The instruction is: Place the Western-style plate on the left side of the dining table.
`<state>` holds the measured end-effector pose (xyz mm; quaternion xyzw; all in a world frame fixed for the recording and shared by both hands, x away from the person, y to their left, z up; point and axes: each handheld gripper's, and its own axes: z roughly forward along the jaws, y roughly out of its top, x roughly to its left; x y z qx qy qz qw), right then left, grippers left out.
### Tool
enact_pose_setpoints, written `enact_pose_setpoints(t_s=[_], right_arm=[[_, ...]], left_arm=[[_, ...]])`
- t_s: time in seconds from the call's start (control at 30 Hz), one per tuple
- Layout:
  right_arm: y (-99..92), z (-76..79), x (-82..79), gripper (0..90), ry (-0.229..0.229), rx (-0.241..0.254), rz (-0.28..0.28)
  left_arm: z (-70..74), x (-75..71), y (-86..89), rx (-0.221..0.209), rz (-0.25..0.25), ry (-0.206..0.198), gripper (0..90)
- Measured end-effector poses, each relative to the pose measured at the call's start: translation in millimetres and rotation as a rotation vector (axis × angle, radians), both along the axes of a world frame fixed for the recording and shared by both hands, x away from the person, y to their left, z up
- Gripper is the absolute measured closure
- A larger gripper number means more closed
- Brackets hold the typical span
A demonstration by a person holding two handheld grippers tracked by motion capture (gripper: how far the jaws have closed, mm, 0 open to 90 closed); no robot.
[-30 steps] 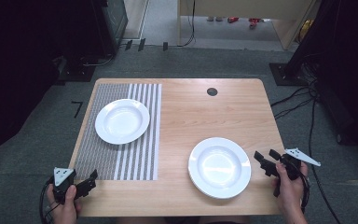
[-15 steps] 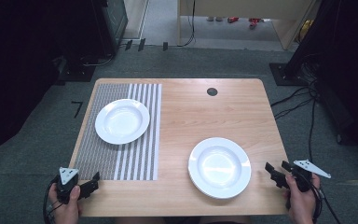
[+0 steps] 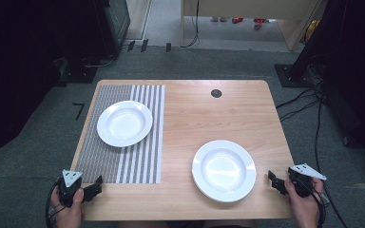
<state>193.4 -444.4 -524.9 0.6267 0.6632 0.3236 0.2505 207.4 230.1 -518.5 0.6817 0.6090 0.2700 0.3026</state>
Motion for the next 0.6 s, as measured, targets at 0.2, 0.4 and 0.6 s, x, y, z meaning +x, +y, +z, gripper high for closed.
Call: enact_pose_setpoints(t_s=[0.2,0.4,0.6], right_arm=[[4.7,-0.5,0.7,17.0,0.009,-0.045,0.004],[4.9,-0.5,0.7,16.7,0.011,-0.044,0.007],[5.0,-0.7,0.8,16.0,0.011,-0.046,0.014]], left_arm=[[0.0,0.0,0.0,0.000,0.000,0.000,15.5],[-0.1,0.0,-0.1,0.001,0.000,0.000,15.5],[-0.1,0.0,-0.1,0.001,-0.001,0.000,15.4]])
